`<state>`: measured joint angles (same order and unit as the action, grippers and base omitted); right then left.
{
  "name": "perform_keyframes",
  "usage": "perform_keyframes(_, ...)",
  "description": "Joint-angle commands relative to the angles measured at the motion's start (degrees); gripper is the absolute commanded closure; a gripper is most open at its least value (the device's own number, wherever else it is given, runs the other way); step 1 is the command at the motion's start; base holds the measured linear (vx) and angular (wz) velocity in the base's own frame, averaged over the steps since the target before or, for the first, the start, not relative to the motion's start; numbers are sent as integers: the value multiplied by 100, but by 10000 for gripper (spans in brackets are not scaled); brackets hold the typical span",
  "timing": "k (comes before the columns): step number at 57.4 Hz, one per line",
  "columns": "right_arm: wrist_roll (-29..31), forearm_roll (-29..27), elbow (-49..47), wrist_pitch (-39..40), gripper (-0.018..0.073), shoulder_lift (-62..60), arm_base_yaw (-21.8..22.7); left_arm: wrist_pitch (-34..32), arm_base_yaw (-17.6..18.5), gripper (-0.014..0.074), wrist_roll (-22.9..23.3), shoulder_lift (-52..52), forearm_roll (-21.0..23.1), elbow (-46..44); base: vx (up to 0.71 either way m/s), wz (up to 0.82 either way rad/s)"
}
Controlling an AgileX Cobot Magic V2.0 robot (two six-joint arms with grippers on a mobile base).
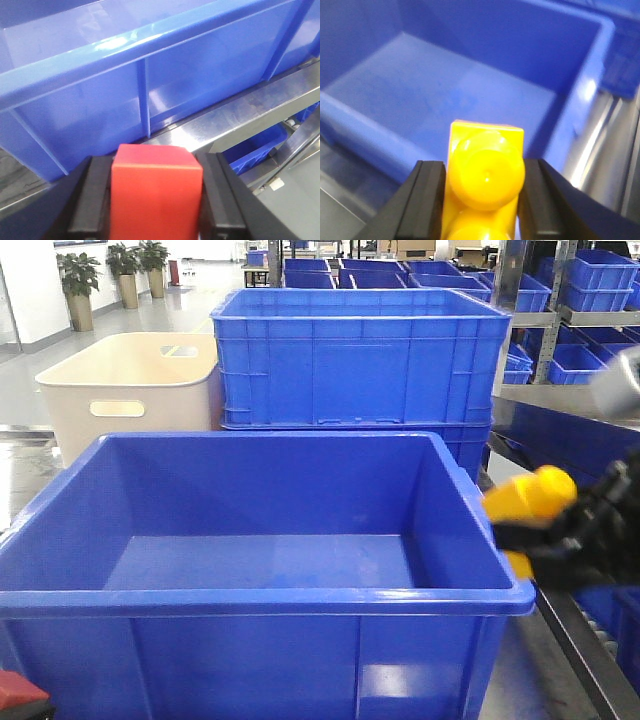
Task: Pick red and yellow blocks into blue bin
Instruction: 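Move the right gripper over the blue bin and release the yellow brick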
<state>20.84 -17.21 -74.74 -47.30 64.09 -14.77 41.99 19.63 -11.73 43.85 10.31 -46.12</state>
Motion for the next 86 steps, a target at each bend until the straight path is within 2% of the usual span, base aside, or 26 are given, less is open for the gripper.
perform_keyframes(1,333,-339,-585,443,315,480,-14,-412,26,395,23,-37,97,-172,0,0)
perform_keyframes(19,1438,-1219,-1755,463,315,2420,-14,-412,26,395,23,-37,97,-172,0,0)
perform_keyframes(27,1712,-1473,-2061,454,299,3016,-14,-412,26,395,23,-37,97,-172,0,0)
perform_keyframes(34,1733,-1467,-2152,455,203,3258,-14,-412,26,395,23,-37,97,-172,0,0)
perform_keyframes(45,1841,-1455,-2152,546,-35,3249,-14,-412,26,395,23,-37,97,-172,0,0)
perform_keyframes(51,1823,-1461,-2152,489,-101,3077,-14,-417,26,395,23,-35,97,-172,0,0)
perform_keyframes(62,1457,-1427,-2152,-54,-76,2374,-14,-429,26,395,23,-35,97,-172,0,0)
perform_keyframes(72,847,-1006,-2022,-400,-22,1558,-14,-550,26,395,23,-35,97,-172,0,0)
perform_keyframes(86,790,-607,-580,-107,-17,229,-14,-659,26,395,12,-35,97,-178,0,0)
